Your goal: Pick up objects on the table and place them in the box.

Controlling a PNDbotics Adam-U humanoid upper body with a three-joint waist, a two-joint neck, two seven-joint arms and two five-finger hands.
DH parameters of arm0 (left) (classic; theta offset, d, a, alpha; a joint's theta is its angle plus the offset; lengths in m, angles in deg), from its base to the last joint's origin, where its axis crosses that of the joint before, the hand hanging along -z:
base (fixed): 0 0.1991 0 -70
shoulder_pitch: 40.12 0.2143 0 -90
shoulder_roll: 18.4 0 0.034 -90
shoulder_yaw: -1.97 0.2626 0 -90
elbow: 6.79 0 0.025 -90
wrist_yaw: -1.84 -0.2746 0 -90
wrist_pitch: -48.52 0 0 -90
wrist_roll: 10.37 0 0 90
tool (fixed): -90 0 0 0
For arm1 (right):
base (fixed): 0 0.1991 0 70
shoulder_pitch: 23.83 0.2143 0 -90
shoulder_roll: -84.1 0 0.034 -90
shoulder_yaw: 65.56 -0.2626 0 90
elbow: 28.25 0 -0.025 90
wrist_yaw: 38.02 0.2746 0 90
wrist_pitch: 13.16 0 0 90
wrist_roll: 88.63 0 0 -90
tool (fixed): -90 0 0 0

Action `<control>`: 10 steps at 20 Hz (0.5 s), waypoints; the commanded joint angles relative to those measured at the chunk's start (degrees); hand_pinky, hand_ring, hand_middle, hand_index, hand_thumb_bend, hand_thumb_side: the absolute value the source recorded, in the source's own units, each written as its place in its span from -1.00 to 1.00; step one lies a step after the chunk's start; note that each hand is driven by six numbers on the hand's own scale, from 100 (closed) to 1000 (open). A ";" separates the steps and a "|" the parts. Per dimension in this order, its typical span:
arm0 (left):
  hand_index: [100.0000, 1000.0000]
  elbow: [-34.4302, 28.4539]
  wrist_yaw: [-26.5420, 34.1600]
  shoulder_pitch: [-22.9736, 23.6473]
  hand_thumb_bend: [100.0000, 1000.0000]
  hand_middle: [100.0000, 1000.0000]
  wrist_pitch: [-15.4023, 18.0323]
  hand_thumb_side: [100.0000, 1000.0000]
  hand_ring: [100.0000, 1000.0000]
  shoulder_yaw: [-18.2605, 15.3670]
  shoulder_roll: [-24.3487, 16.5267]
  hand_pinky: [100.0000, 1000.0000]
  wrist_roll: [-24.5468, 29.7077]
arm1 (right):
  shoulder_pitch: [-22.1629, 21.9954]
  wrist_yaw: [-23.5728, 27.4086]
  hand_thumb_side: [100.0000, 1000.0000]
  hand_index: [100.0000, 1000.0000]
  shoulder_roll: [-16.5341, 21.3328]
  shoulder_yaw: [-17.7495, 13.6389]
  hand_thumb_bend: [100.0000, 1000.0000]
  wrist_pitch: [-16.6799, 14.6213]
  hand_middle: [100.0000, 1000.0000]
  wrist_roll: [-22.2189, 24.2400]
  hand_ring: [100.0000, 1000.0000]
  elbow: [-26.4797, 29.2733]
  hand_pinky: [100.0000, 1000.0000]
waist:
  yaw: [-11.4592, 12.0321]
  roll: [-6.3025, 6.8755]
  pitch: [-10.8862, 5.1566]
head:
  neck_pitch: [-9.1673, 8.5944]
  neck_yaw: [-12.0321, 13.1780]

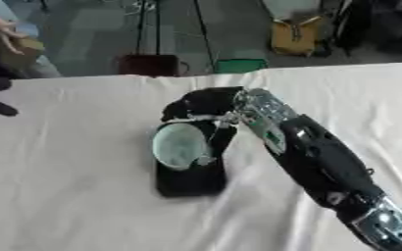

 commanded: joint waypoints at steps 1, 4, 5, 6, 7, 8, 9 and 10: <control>0.77 -1.18 0.09 -0.28 -0.83 0.63 0.09 0.85 0.52 -0.77 -0.87 0.19 -0.22 | 0.32 3.28 0.22 1.00 2.25 -1.75 0.28 0.40 0.91 -0.07 0.81 3.69 0.86 | -0.65 0.09 -0.98 | -0.55 0.45; 0.77 -1.15 -0.17 0.18 -0.83 0.63 0.12 0.86 0.52 -1.09 -1.21 0.19 -0.56 | -1.15 8.80 0.21 1.00 4.27 -3.35 0.28 1.88 0.90 -0.52 0.79 7.63 0.83 | -1.59 0.01 -1.09 | -0.62 0.93; 0.77 -1.13 -0.25 0.35 -0.83 0.63 0.15 0.86 0.52 -1.23 -1.35 0.19 -0.70 | -1.86 10.83 0.20 1.00 5.09 -3.97 0.28 2.59 0.89 -0.46 0.78 8.90 0.81 | -1.93 0.03 -1.10 | -0.75 1.27; 0.77 -1.13 -0.32 0.47 -0.83 0.63 0.19 0.86 0.52 -1.33 -1.44 0.19 -0.81 | -2.39 12.62 0.20 1.00 5.79 -4.36 0.28 3.25 0.89 -0.20 0.78 10.05 0.81 | -2.11 0.04 -1.11 | -0.82 1.46; 0.77 -1.06 -0.39 0.65 -0.83 0.63 0.18 0.86 0.53 -1.40 -1.52 0.19 -0.91 | -3.07 14.11 0.21 1.00 6.74 -4.84 0.28 4.02 0.89 0.10 0.78 11.08 0.80 | -2.46 0.06 -1.16 | -0.84 1.77; 0.77 -0.98 -0.45 0.80 -0.83 0.63 0.17 0.86 0.53 -1.43 -1.58 0.19 -0.96 | -3.81 15.34 0.21 1.00 7.74 -5.29 0.28 4.71 0.89 0.28 0.78 12.09 0.80 | -2.74 0.08 -1.21 | -0.86 1.99; 0.77 -0.93 -0.51 0.90 -0.83 0.63 0.20 0.86 0.53 -1.46 -1.62 0.19 -1.00 | -4.50 16.29 0.21 1.00 8.64 -5.61 0.28 5.39 0.89 0.54 0.78 12.84 0.81 | -2.97 0.09 -1.26 | -0.95 2.26; 0.77 -0.90 -0.56 0.96 -0.83 0.63 0.23 0.86 0.53 -1.48 -1.65 0.19 -1.03 | -4.96 17.04 0.21 1.00 9.25 -5.80 0.28 5.97 0.89 0.85 0.78 13.47 0.81 | -3.07 0.09 -1.29 | -0.99 2.40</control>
